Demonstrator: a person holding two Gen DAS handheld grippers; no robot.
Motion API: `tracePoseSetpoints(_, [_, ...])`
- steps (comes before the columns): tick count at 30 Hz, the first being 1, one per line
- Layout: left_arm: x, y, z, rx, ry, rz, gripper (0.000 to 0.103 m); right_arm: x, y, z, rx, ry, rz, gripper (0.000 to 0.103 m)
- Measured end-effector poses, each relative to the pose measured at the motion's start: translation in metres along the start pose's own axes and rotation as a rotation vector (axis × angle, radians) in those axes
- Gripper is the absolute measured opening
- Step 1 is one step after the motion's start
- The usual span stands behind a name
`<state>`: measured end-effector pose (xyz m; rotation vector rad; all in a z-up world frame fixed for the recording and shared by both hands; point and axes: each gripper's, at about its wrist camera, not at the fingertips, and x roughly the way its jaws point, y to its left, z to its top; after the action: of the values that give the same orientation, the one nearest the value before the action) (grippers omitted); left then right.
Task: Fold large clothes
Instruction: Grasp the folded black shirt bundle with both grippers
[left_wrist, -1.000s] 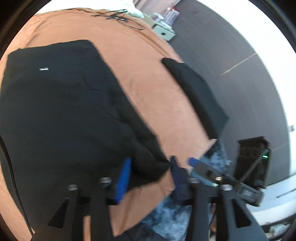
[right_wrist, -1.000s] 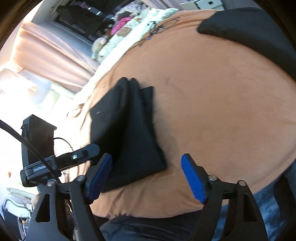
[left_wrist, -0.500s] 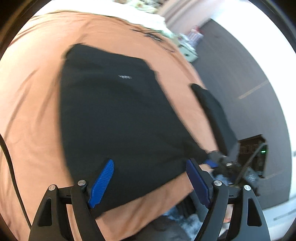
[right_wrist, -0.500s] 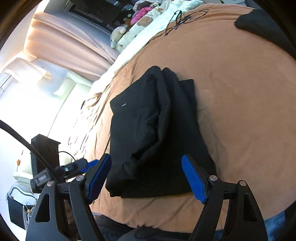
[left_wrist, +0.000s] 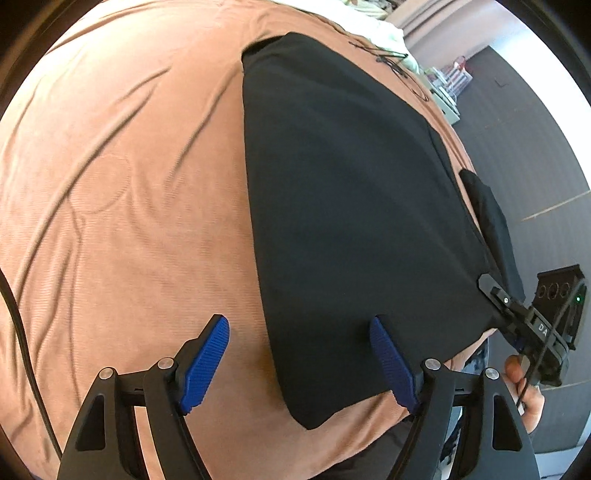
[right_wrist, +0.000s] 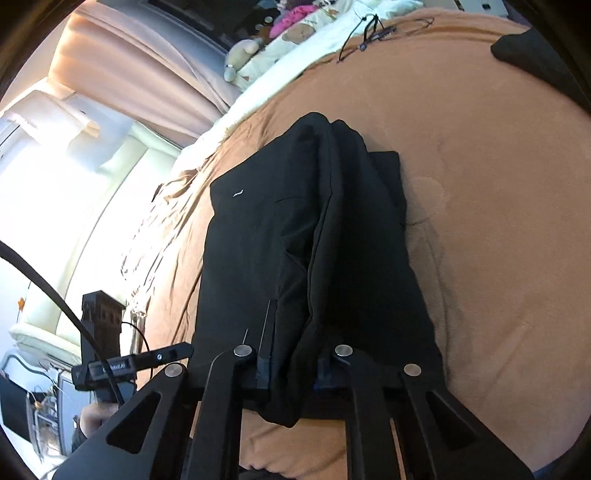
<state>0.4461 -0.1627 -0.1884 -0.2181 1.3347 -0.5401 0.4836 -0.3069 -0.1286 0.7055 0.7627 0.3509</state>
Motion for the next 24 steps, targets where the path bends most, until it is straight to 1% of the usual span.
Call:
tracePoseSetpoints(1, [0.003,-0.001,-0.001,0.003,0.006,-0.005,0.075,-0.004,-0.004,-0.003,0.008,0.0,0.003,0.009])
tracePoseSetpoints(2, [0.007,-0.001,-0.002,0.001,0.018,-0.02,0.065,-0.007,-0.009,-0.007,0.02,0.002,0.006,0.009])
tracePoseSetpoints(4, [0.012,-0.002,-0.004,-0.009,0.038,-0.055,0.054,-0.009,-0.015,-0.015,0.036,0.006,0.004,0.008])
tracePoseSetpoints(7, [0.009,-0.012,-0.009,0.039,0.023,-0.009,0.051,-0.011,-0.025,-0.026,0.044,0.021,-0.02,0.008])
tracePoseSetpoints(11, [0.011,-0.015,-0.012,0.058,0.035,0.006,0.05,-0.015,-0.029,-0.024,0.09,0.043,-0.015,0.009])
tracePoseSetpoints(12, [0.011,-0.016,-0.011,0.063,0.035,0.006,0.051,-0.017,-0.027,-0.021,0.089,0.046,-0.028,0.014])
tracePoseSetpoints(13, [0.01,-0.015,-0.009,0.065,0.036,-0.001,0.051,-0.022,-0.022,-0.016,0.069,0.038,-0.058,0.021])
tracePoseSetpoints(14, [0.012,-0.016,-0.004,0.061,0.039,-0.006,0.054,-0.026,-0.019,-0.013,0.048,0.021,-0.08,0.025])
tracePoseSetpoints(15, [0.012,-0.014,-0.001,0.055,0.039,-0.014,0.057,-0.03,-0.014,-0.009,0.028,0.0,-0.099,0.041])
tracePoseSetpoints(16, [0.013,-0.012,0.002,0.049,0.036,-0.018,0.063,-0.037,-0.01,-0.006,0.012,-0.029,-0.108,0.065])
tracePoseSetpoints(17, [0.01,-0.007,0.004,0.042,0.028,-0.02,0.07,-0.044,-0.006,-0.001,-0.003,-0.063,-0.108,0.075])
tracePoseSetpoints(18, [0.008,-0.003,0.007,0.035,0.014,-0.021,0.072,-0.049,-0.003,0.004,-0.014,-0.082,-0.106,0.081])
tracePoseSetpoints(19, [0.006,-0.002,0.006,0.031,0.005,-0.022,0.075,-0.051,-0.001,0.009,-0.023,-0.086,-0.104,0.081])
tracePoseSetpoints(22, [0.007,0.001,0.017,0.016,-0.009,-0.025,0.076,-0.047,-0.007,0.028,-0.011,-0.063,-0.088,0.081])
tracePoseSetpoints(24, [0.007,0.005,0.023,0.004,-0.021,-0.031,0.076,-0.038,-0.016,0.041,0.006,-0.026,-0.088,0.081])
